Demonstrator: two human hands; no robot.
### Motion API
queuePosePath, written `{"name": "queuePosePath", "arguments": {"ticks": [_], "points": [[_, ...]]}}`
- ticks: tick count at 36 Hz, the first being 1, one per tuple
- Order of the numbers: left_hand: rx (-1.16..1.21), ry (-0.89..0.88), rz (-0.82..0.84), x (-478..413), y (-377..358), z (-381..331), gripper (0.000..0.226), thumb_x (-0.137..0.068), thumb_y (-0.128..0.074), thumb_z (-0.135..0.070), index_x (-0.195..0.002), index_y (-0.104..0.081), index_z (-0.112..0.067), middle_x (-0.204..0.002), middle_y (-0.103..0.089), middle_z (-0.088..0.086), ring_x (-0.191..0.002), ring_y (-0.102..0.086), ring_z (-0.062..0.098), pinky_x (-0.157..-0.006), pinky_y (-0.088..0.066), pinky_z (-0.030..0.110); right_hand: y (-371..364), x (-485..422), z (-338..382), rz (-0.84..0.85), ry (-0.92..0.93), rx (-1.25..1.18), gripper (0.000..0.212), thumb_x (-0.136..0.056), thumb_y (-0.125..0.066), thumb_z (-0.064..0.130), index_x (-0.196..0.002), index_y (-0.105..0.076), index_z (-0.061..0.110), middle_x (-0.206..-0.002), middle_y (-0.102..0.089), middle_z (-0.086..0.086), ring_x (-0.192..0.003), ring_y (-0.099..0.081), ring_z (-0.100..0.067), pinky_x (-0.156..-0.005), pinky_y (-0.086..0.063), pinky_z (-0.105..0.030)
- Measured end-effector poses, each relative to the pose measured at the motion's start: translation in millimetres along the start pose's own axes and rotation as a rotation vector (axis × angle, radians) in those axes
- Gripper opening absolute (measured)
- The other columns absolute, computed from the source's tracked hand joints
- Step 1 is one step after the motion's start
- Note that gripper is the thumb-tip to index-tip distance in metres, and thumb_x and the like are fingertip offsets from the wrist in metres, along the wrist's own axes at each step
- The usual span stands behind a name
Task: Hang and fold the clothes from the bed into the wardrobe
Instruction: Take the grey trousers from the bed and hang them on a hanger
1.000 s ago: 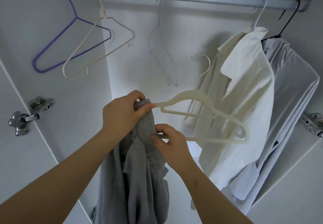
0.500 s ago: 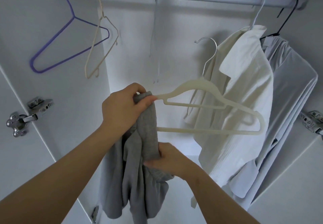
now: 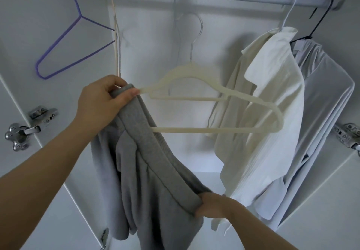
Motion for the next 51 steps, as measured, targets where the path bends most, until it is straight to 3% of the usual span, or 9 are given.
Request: {"name": "queuePosePath", "arguments": {"ticks": [5,12,19,32,35,37,42,47,51], "points": [[-0.107,0.011,0.096,12.3,-3.4,20.0,0.051,-0.061,-0.043,-0.072,-0.079,-0.058,-0.026,-0.069,-0.058,-0.006,-0.064,-0.053,0.012,-0.063,-0.044,0.029,25.3,1.8,-17.1,-0.196,-0.077,0.264,0.039,-0.089,-0.047,0.03,-0.128,-0.05,0.03,-0.13,-0.054,0.005,-0.137,-0.029,-0.023,-0.109,0.014,-0.061],[-0.254,-0.038,0.223,28.5,-10.3,39.3,0.05,-0.064,-0.058,-0.075,-0.074,-0.058,-0.025,-0.067,-0.062,0.0,-0.064,-0.057,0.019,-0.056,-0.038,0.02,50.5,11.9,-33.3,-0.353,-0.113,0.253,0.027,-0.091,-0.043,0.04,-0.116,-0.052,0.034,-0.127,-0.049,0.008,-0.131,-0.032,-0.02,-0.112,-0.001,-0.048],[-0.335,-0.052,0.261,38.8,-12.7,57.5,0.048,-0.058,-0.031,-0.076,-0.066,-0.049,-0.032,-0.058,-0.056,0.0,-0.057,-0.053,0.018,-0.054,-0.035,0.021,58.8,13.8,-43.0,-0.4,-0.108,0.453,0.008,-0.091,-0.04,0.035,-0.093,-0.046,0.03,-0.128,-0.05,0.007,-0.132,-0.032,-0.015,-0.11,0.002,-0.06],[-0.403,-0.242,0.253,49.2,-20.5,72.4,0.063,-0.075,-0.024,-0.082,-0.055,-0.04,-0.024,-0.041,-0.03,-0.013,-0.038,-0.04,0.007,-0.041,-0.038,0.025,88.4,21.3,-39.8,-0.617,-0.042,0.534,0.03,-0.092,-0.043,0.031,-0.119,-0.055,0.026,-0.125,-0.053,0.011,-0.13,-0.035,-0.011,-0.114,-0.002,-0.054],[-0.375,-0.293,0.242,53.1,-27.3,68.2,0.063,-0.081,-0.016,-0.08,-0.055,-0.039,-0.027,-0.041,-0.026,-0.016,-0.037,-0.032,-0.002,-0.04,-0.028,0.014,102.3,23.1,-22.6,-0.795,0.129,0.512,0.028,-0.08,-0.043,0.03,-0.09,-0.067,0.018,-0.098,-0.067,0.001,-0.106,-0.058,-0.023,-0.102,-0.036,-0.05],[-0.407,-0.321,0.235,55.4,-32.3,65.1,0.07,-0.083,-0.015,-0.078,-0.053,-0.044,-0.022,-0.04,-0.031,-0.013,-0.034,-0.034,0.003,-0.039,-0.024,0.012,112.4,27.0,-10.4,-0.946,0.288,0.439,0.029,-0.063,-0.039,0.031,-0.054,-0.059,0.012,-0.058,-0.062,-0.004,-0.06,-0.063,-0.028,-0.065,-0.056,-0.039],[-0.464,-0.342,0.221,56.7,-38.6,62.8,0.076,-0.087,-0.013,-0.074,-0.051,-0.047,-0.017,-0.041,-0.029,-0.013,-0.032,-0.031,0.007,-0.035,-0.018,0.012,136.2,48.5,30.5,-1.078,0.469,0.32,0.025,-0.061,-0.04,0.029,-0.045,-0.047,0.012,-0.046,-0.052,-0.004,-0.045,-0.052,-0.025,-0.05,-0.044,-0.028],[-0.364,-0.102,0.233,57.5,-36.2,78.5,0.05,-0.069,-0.034,-0.081,-0.056,-0.04,-0.034,-0.044,-0.039,-0.013,-0.042,-0.041,0.004,-0.043,-0.03,0.019,136.4,68.0,77.2,-0.841,0.631,0.249,0.019,-0.065,-0.05,0.022,-0.053,-0.035,0.021,-0.057,-0.044,0.002,-0.059,-0.049,-0.02,-0.056,-0.036,-0.024],[-0.24,0.066,0.262,55.5,-34.6,83.7,0.026,-0.079,-0.071,-0.043,-0.065,-0.055,-0.027,-0.058,-0.057,-0.003,-0.057,-0.052,0.012,-0.054,-0.037,0.023,123.5,60.5,82.2,-0.549,0.614,-0.033,0.021,-0.075,-0.061,0.011,-0.074,-0.046,0.026,-0.098,-0.06,-0.006,-0.086,-0.056,-0.024,-0.077,-0.047,-0.027]]}}
Point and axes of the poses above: each hand's wrist, its own x-axis away from the middle knuckle, its own y-axis out of the back of the hand, z = x × y, the point moved 7 cm from there along -x, towards the middle knuckle
